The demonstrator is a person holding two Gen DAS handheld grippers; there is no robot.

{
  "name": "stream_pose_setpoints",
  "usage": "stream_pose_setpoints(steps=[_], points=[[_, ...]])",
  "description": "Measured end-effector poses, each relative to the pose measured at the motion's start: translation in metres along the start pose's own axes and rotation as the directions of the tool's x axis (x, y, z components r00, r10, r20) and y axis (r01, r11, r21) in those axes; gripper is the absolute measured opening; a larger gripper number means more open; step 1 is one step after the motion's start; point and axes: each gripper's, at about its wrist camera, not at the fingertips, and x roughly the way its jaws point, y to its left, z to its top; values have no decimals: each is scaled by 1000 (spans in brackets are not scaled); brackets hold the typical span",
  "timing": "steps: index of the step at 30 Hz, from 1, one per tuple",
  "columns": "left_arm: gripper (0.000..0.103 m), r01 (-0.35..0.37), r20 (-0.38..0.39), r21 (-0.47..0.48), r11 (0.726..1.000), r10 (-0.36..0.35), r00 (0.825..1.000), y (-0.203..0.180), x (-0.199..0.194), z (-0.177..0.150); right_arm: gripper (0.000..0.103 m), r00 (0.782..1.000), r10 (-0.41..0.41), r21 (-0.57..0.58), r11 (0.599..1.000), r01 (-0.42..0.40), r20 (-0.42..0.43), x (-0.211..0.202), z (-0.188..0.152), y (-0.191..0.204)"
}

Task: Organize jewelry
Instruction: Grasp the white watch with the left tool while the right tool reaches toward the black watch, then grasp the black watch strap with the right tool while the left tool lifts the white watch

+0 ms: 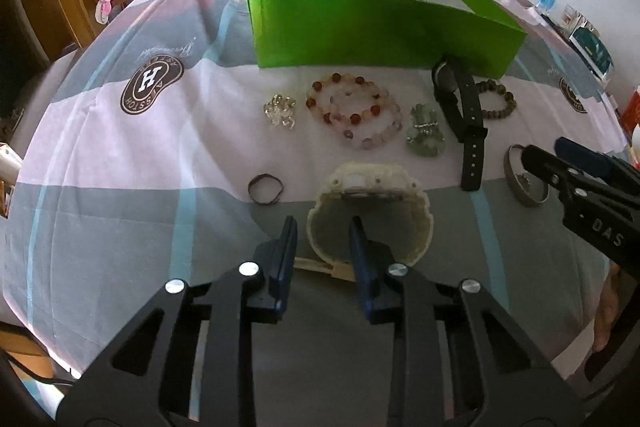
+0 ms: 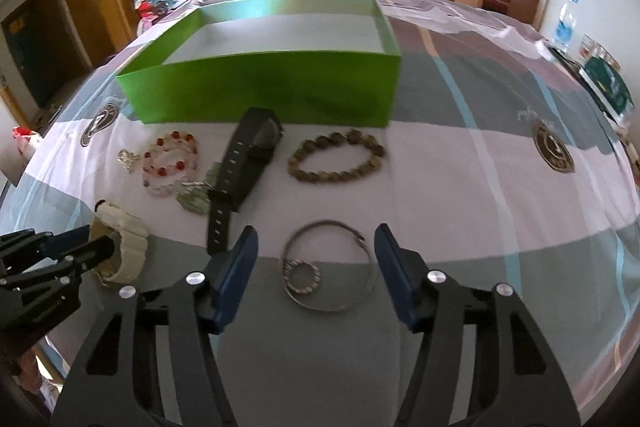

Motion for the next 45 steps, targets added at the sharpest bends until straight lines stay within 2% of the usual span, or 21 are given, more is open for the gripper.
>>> stream_pose_setpoints(steps=[2,3,6,12,13,14,15,19,20,21,26,32,33,34,36,39,40,41,45], points=[[46,-8,-7,3,1000,8,1000,-1,2,0,61,1000,15,-2,1000,-15,-4,5,8,4],[49,-3,-7,5,1000,3,1000,-1,3,0,61,1000,25,0,1000,-25,-7,8,12,6],[37,24,-17,-3,1000,-24,1000,-1,8,1,61,999,40,11,999,-40,-8,15,24,15],[32,40,-4,0,999,-40,999,2,9,0,60,998,55,-30,998,-56,-41,33,35,37],[30,41,-3,1,999,-41,999,2,9,-1,53,998,48,-40,998,-50,-48,36,35,40],[29,45,0,0,999,-45,999,3,8,-1,26,998,46,-47,998,-49,-53,39,34,41],[29,50,3,-2,999,-50,999,3,7,-2,21,997,49,-48,997,-52,-64,41,33,41],[27,69,34,-16,997,-69,997,9,-2,1,20,997,61,-34,997,-63,-44,35,30,34],[10,65,41,-18,998,-65,997,10,-4,2,20,998,56,-36,998,-58,-36,32,31,33],[6,71,45,-21,997,-70,996,11,-6,3,20,999,47,-38,998,-48,-24,28,31,31],[6,80,36,-20,997,-79,996,11,-2,6,20,1000,24,-24,999,-24,-2,20,32,21],[6,80,37,-18,997,-79,996,10,-3,4,20,999,30,-14,999,-30,-18,26,27,19],[11,75,38,-15,997,-74,997,9,-3,4,20,999,33,-12,999,-33,-22,27,25,19],[21,67,39,-8,998,-66,997,9,-2,5,20,999,34,-8,999,-34,-28,29,25,19],[26,54,37,14,998,-54,998,5,1,6,20,999,35,-5,999,-35,-36,31,23,19],[25,53,16,35,998,-53,998,0,10,11,21,998,28,-3,1000,-29,-48,36,22,19],[16,43,12,40,998,-44,999,-2,13,12,21,998,28,-4,1000,-28,-50,38,22,19],[11,25,8,47,999,-26,1000,-3,16,13,21,998,26,-7,1000,-27,-52,39,22,20],[7,38,9,35,999,-38,999,0,15,14,20,999,36,-18,999,-36,-37,37,21,20]])
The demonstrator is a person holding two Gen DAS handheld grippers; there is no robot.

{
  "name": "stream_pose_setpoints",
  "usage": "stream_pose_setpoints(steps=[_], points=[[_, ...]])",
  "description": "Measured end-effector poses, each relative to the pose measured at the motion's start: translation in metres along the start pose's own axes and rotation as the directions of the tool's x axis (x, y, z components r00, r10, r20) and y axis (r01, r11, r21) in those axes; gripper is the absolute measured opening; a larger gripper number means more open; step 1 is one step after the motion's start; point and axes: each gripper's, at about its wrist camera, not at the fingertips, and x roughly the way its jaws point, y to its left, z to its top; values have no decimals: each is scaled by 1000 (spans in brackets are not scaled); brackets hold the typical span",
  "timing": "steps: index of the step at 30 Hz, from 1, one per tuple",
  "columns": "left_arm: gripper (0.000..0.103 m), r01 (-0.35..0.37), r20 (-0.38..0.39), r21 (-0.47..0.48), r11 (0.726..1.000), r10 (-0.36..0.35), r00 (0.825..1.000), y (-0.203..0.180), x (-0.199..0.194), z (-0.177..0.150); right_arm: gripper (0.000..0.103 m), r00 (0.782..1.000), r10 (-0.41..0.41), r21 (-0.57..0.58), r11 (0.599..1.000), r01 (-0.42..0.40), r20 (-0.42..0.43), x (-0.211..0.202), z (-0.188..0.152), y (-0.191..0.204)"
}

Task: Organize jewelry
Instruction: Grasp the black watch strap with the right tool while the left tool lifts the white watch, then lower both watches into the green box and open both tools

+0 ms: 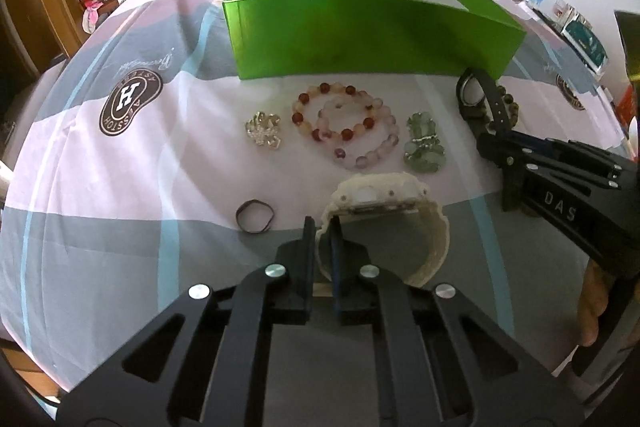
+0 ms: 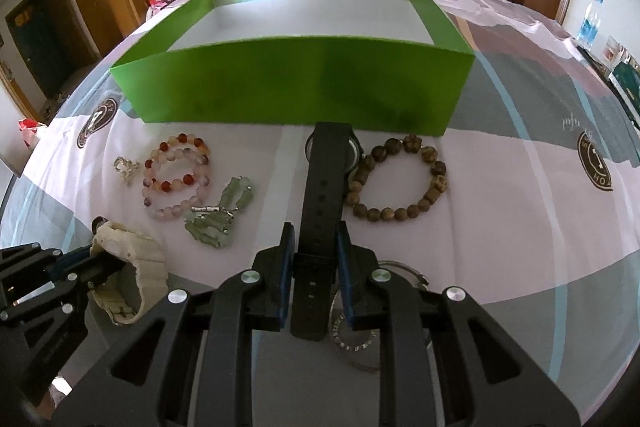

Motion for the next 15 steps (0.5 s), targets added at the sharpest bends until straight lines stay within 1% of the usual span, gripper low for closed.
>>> stream_pose_setpoints(steps=[4,7,12,15], points=[[7,6,28,-14,1000,-6,1000,4,-11,3,20,999,16,5,1000,-16,31,-12,2,-2],[7,18,70,-18,1000,-17,997,7,-26,9,20,998,22,12,1000,-23,61,-26,6,-5],[7,0,144,-19,1000,3,990,10,-49,31,20,990,9,1,1000,-9,140,-54,19,-9],[7,-4,179,-23,1000,8,984,12,-59,45,20,979,-19,-7,1000,21,201,-73,34,-11]])
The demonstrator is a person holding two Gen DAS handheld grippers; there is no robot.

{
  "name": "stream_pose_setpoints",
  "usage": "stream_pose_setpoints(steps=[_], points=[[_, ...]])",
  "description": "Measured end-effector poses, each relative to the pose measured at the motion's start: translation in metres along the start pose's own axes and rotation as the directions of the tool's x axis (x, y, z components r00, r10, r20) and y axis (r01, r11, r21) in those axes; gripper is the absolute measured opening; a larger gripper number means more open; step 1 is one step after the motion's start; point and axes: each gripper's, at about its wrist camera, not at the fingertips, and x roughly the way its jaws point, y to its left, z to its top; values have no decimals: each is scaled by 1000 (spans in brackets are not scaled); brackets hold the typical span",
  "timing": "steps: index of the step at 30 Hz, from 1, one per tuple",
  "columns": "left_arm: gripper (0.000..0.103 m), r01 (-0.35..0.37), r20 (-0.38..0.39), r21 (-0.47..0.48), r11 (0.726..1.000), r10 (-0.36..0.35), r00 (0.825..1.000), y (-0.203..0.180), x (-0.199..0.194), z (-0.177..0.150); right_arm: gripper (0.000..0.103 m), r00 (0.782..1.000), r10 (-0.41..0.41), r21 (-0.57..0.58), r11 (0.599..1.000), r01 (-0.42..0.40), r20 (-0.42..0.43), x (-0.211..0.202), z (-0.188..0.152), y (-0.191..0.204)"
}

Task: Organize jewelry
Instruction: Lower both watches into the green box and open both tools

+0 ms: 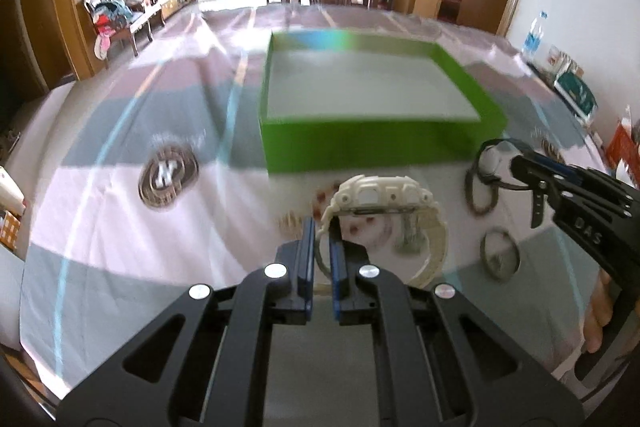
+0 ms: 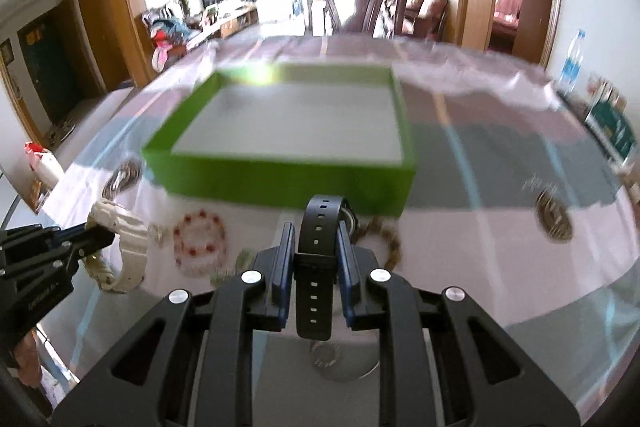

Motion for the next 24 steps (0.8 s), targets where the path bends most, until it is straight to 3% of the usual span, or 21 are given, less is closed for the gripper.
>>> stream_pose_setpoints(steps=[6,9,15,20,21,22,24], points=[[7,28,25,-36,999,-27,999,1,10,51,20,987,-31,-20,999,35,156,-19,44,2],[8,-17,6,-50,999,17,1000,1,37,80,20,984,-33,-38,998,41,178,-5,66,6],[9,-42,-39,-90,995,38,999,6,85,116,20,995,-24,-41,999,28,95,54,87,8],[10,-52,-71,-104,993,45,996,7,111,127,20,998,-34,-16,999,35,50,83,86,7],[14,-48,-80,-104,993,39,996,7,115,127,21,999,-34,-19,999,35,41,87,85,7],[24,-37,-87,-107,994,27,996,7,118,126,23,999,-41,-26,999,42,28,91,83,8],[29,-47,-76,-102,994,39,996,6,115,120,46,998,-55,-31,998,56,16,91,82,6]])
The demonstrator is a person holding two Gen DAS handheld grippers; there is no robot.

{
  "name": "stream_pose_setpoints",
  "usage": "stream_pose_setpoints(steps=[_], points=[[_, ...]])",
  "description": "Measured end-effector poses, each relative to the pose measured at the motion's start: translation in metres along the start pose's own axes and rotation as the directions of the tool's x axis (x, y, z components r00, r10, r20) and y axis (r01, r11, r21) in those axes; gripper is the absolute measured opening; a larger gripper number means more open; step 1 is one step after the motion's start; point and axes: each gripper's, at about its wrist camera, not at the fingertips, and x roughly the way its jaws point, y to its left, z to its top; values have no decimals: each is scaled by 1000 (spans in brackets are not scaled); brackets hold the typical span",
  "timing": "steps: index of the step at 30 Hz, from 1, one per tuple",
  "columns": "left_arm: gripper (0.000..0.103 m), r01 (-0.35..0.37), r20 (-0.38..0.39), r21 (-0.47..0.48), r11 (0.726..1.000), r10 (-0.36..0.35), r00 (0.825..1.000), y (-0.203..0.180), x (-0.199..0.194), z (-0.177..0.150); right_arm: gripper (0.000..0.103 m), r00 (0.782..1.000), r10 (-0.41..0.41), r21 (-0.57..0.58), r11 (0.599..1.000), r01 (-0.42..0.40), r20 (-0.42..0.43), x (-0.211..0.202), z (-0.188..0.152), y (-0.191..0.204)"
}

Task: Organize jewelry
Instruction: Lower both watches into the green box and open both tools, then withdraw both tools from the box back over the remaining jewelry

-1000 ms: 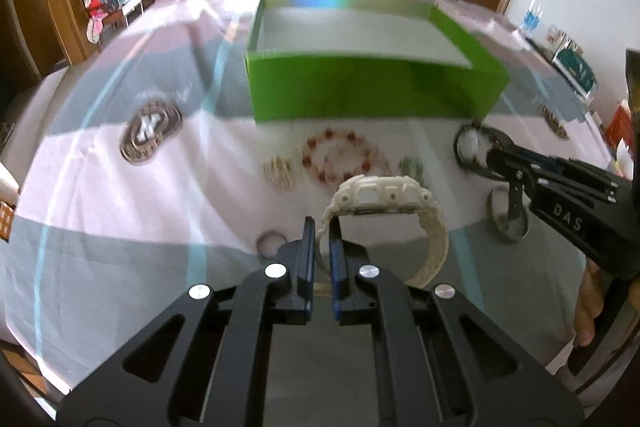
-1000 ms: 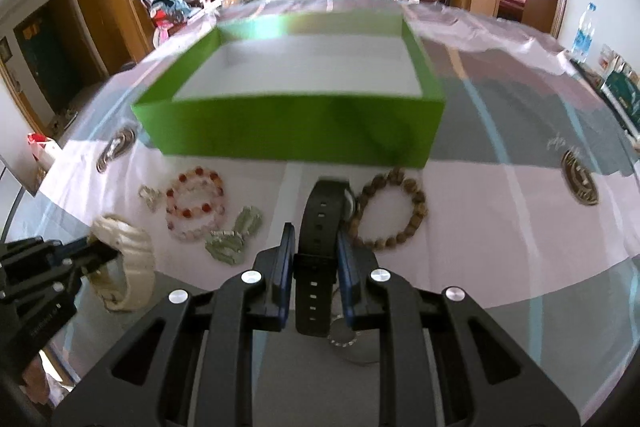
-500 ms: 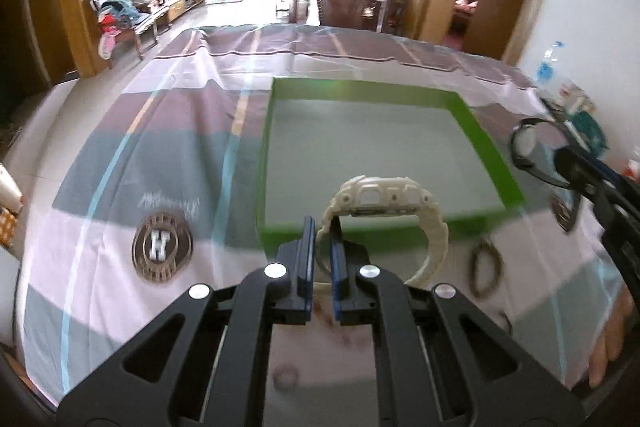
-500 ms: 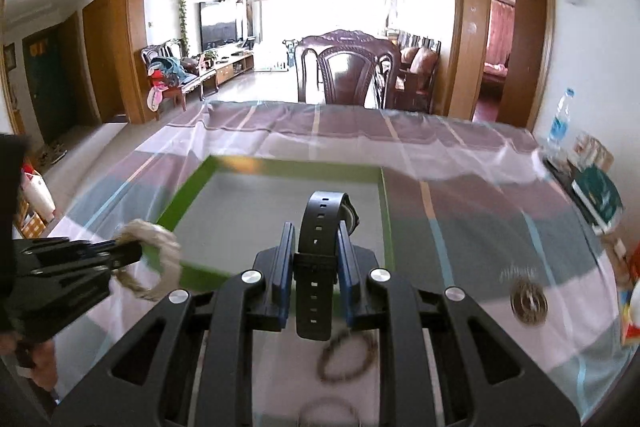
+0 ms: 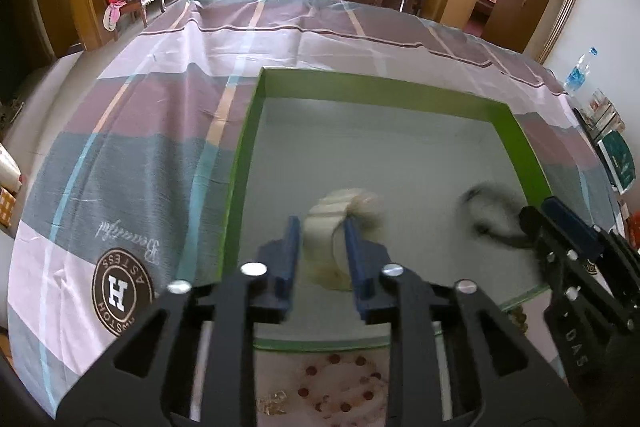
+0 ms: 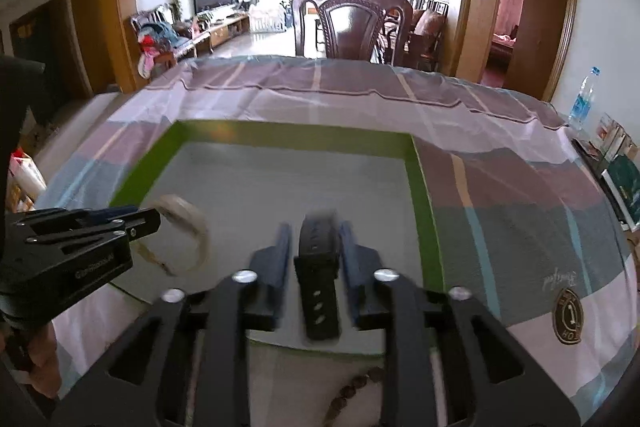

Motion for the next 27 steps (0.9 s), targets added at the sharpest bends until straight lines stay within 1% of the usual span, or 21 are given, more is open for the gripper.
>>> stream_pose_setpoints(steps=[1,2,5,7,8,10,11,13,15,17,19,22,25,27], points=[[32,-16,14,10,1000,15,1000,-1,-3,-3,49,1000,5,4,1000,-5,7,-6,-1,-1],[32,-19,21,22,1000,18,1000,-1,-8,-7,50,1000,4,5,1000,-4,13,-12,-4,-2],[33,34,24,14,999,-35,999,1,-27,-24,50,1000,17,1,1000,-17,16,-37,-15,-6],[45,39,34,25,999,-40,999,0,-40,-40,52,1000,24,0,1000,-24,15,-56,-31,-10],[46,33,46,31,999,-34,998,1,-48,-52,53,1000,19,1,1000,-19,13,-61,-36,-11],[47,29,53,41,999,-31,998,2,-57,-68,53,1000,13,5,1000,-13,5,-72,-52,-14],[48,40,53,44,998,-42,998,3,-63,-81,54,1000,20,5,1000,-20,-6,-76,-62,-14],[56,65,46,38,997,-67,997,7,-69,-96,54,999,28,14,1000,-27,-31,-79,-77,-17],[61,84,43,32,996,-86,995,15,-75,-113,54,998,32,31,999,-30,-52,-80,-92,-22],[61,63,38,21,998,-63,997,24,-79,-127,54,997,25,62,998,-21,-74,-80,-106,-31],[61,44,23,11,999,-44,999,33,-78,-137,54,994,20,117,993,-8,-103,-79,-119,-43],[61,24,6,-2,1000,-24,1000,43,-78,-149,54,993,25,170,985,-5,-115,-81,-131,-55],[61,12,-7,11,1000,-12,1000,48,-78,-160,54,992,-2,172,985,24,-126,-83,-140,-58],[61,7,-15,28,1000,-6,1000,48,-77,-168,54,991,-4,158,987,25,-135,-80,-144,-57]])
